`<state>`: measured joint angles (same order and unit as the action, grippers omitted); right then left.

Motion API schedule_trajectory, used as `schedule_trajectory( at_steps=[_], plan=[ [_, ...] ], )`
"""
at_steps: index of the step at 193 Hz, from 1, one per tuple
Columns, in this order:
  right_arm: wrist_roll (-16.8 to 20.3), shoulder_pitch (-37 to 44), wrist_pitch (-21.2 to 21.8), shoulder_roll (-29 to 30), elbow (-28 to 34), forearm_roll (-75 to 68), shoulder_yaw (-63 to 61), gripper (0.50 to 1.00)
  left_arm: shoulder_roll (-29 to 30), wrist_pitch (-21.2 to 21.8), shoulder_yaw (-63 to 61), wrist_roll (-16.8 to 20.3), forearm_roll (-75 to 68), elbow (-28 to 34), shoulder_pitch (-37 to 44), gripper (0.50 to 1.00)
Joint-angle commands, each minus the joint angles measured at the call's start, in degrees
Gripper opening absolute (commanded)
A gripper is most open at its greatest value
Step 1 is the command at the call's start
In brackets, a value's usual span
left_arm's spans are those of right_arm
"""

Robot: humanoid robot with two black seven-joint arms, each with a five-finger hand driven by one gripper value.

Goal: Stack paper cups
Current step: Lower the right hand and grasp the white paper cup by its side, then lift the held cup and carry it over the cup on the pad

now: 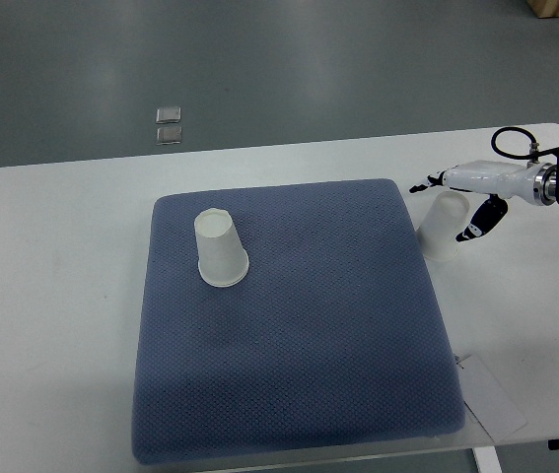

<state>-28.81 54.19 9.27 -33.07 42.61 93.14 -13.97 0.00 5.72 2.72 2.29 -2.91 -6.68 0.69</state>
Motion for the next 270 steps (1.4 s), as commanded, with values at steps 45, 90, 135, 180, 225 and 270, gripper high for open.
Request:
schedule_trajectory(
  at_steps=[45, 90, 135, 180, 225, 270],
  plan=[
    [-0.4, 0.3, -0.5, -0.1, -2.4, 0.3, 1.4, 0.795, 0.0, 0.0, 0.0, 0.0, 0.0, 0.0, 0.0, 1.000],
    [-0.4, 0.3, -0.7, 0.0, -3.1, 0.6, 1.4, 0.668, 0.0, 0.0, 0.0, 0.1, 0.0, 0.0, 0.0, 1.000],
    [-0.5, 1.0, -0.8, -0.7, -3.1, 0.3, 0.9, 0.568, 0.0, 0.0, 0.0, 0.0, 0.0, 0.0, -0.1, 1.000],
    [-2.0, 7.8, 0.3, -4.4, -0.1, -2.4, -1.4, 0.556, 0.0, 0.0, 0.0, 0.0, 0.0, 0.0, 0.0, 1.000],
    [-1.8, 14.2, 3.0, -4.2, 4.4, -7.2, -1.6, 0.552, 0.0, 0.0, 0.0, 0.0, 0.0, 0.0, 0.0, 1.000],
    [-1.3, 19.3, 3.7, -0.2, 7.9, -7.6, -1.5, 0.552, 0.0, 0.0, 0.0, 0.0, 0.0, 0.0, 0.0, 1.000]
  ],
)
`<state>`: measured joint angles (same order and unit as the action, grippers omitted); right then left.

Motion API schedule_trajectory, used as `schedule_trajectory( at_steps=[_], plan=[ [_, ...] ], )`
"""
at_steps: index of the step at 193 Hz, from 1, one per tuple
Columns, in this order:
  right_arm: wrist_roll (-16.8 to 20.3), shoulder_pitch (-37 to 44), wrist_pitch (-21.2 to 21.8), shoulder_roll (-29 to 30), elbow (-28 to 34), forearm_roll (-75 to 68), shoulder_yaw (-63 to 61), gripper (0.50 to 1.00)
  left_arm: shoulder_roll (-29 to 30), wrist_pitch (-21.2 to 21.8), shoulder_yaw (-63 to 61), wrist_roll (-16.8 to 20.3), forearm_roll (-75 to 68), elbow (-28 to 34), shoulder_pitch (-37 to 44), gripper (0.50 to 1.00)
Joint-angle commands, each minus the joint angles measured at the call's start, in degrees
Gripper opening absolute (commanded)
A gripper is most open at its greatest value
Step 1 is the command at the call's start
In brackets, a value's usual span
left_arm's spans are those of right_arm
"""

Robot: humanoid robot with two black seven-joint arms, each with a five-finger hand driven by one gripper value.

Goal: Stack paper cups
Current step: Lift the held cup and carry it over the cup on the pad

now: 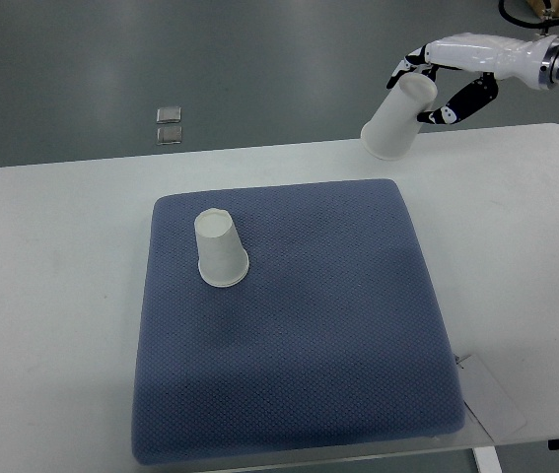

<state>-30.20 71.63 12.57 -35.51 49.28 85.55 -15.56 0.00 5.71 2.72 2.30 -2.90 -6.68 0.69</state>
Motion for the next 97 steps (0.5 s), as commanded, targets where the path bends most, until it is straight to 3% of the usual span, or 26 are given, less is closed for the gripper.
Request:
schedule_trajectory(
  at_steps=[1, 38, 97],
  plan=[
    [0.1, 2.0, 0.5, 2.5, 1.3, 0.0, 0.1, 0.552, 0.0, 0.0, 0.0, 0.1, 0.0, 0.0, 0.0, 1.000],
    [-0.1, 4.8, 1.1, 8.1, 3.3, 0.0, 0.1, 0.554, 0.0, 0.0, 0.0, 0.0, 0.0, 0.0, 0.0, 1.000],
    [0.0, 9.8, 6.1, 16.1, 4.7, 0.1, 0.1, 0.562, 0.0, 0.0, 0.0, 0.0, 0.0, 0.0, 0.0, 1.000]
  ],
)
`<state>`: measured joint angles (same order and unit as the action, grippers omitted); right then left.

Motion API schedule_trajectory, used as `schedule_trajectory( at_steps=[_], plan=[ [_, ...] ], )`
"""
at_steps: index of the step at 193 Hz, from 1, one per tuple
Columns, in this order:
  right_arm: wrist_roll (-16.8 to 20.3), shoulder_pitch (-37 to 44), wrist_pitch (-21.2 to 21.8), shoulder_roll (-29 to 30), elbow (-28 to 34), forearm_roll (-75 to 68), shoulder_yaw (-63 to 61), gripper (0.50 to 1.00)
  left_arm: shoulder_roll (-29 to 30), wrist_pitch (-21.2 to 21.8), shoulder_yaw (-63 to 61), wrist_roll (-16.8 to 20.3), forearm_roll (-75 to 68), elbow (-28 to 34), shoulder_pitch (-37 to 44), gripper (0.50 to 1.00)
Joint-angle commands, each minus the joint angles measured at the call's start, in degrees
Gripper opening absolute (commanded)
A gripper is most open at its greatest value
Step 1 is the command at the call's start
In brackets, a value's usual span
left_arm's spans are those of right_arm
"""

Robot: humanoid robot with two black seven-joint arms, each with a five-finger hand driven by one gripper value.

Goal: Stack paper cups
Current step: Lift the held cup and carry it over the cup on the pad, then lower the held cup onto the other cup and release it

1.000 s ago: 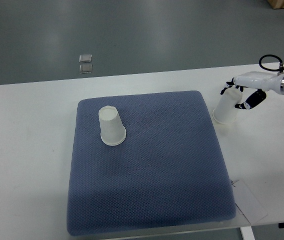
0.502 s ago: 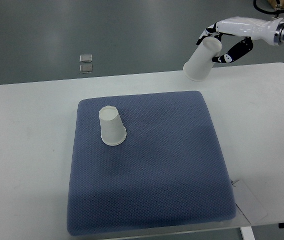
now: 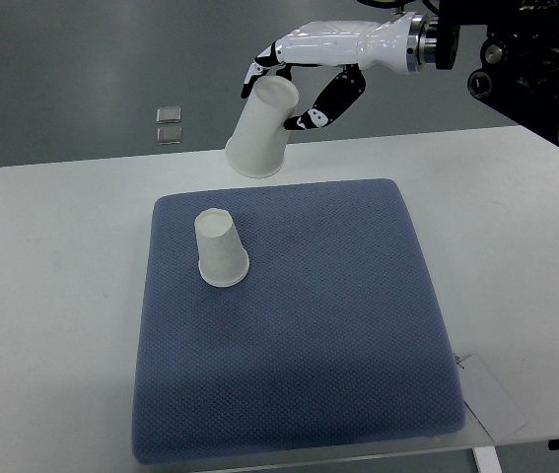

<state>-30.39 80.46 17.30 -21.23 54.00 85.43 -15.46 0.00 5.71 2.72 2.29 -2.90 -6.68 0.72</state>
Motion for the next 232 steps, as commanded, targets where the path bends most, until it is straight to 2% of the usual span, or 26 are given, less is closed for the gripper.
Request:
schedule_trajectory(
  at_steps=[1, 45, 112, 232],
  plan=[
    [0.2, 1.0, 1.5, 2.0, 0.1, 0.2, 0.0, 0.562, 0.0, 0.0, 0.0, 0.0, 0.0, 0.0, 0.0, 1.000],
    [0.8, 2.0, 2.9, 5.8, 0.1, 1.1, 1.4, 0.568, 0.0, 0.0, 0.0, 0.0, 0.0, 0.0, 0.0, 1.000],
    [2.3, 1.7, 2.3, 10.8, -0.5, 4.1, 3.7, 0.572, 0.0, 0.0, 0.0, 0.0, 0.0, 0.0, -0.1, 1.000],
    [8.0, 1.5, 2.0, 12.4, -1.6, 6.5, 4.8, 0.572, 0.0, 0.0, 0.0, 0.0, 0.0, 0.0, 0.0, 1.000]
  ],
)
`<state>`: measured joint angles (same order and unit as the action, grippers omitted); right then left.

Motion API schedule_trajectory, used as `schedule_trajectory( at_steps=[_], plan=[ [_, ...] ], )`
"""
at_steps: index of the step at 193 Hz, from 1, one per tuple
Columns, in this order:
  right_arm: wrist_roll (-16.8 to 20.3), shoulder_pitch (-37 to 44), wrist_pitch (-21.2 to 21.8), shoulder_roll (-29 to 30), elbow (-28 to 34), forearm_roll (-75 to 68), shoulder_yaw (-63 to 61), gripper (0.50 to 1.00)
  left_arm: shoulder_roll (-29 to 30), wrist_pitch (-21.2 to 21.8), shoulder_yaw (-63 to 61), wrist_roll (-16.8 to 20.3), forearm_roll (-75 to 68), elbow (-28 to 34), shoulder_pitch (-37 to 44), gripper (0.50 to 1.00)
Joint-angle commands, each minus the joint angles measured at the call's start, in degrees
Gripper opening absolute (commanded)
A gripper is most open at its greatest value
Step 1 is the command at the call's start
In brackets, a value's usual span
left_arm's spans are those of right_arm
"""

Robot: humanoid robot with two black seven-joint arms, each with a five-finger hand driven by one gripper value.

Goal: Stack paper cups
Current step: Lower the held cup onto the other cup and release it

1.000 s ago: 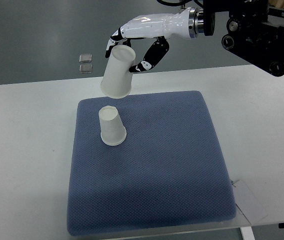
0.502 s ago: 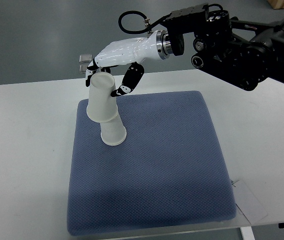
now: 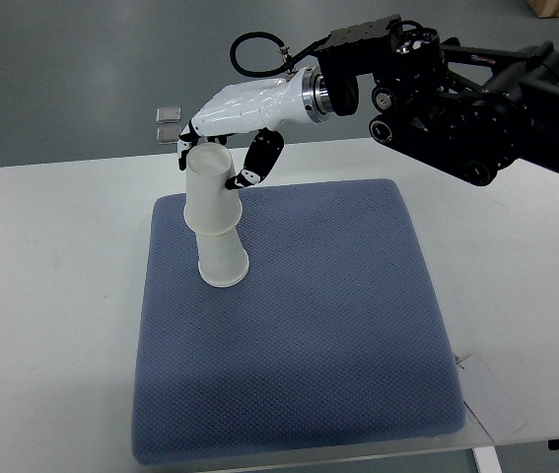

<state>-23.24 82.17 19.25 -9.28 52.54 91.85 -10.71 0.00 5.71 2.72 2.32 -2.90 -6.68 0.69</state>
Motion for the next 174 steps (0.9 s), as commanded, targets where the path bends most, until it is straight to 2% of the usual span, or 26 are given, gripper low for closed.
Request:
schedule_trajectory(
  at_steps=[1, 145, 154, 174],
  plan=[
    [0.8, -0.2, 0.0, 0.4, -0.2, 0.1, 0.1, 0.572, 0.0, 0.0, 0.0, 0.0, 0.0, 0.0, 0.0, 1.000],
    [1.6, -1.0, 0.6, 2.3, -0.2, 0.0, 1.3, 0.607, 0.0, 0.0, 0.0, 0.1, 0.0, 0.0, 0.0, 1.000],
    [1.7, -1.1, 0.5, 2.3, -0.2, 0.0, 1.3, 0.617, 0.0, 0.0, 0.0, 0.0, 0.0, 0.0, 0.0, 1.000],
    [2.2, -1.2, 0.4, 2.4, -0.2, 0.0, 1.3, 0.678, 0.0, 0.0, 0.0, 0.0, 0.0, 0.0, 0.0, 1.000]
  ],
)
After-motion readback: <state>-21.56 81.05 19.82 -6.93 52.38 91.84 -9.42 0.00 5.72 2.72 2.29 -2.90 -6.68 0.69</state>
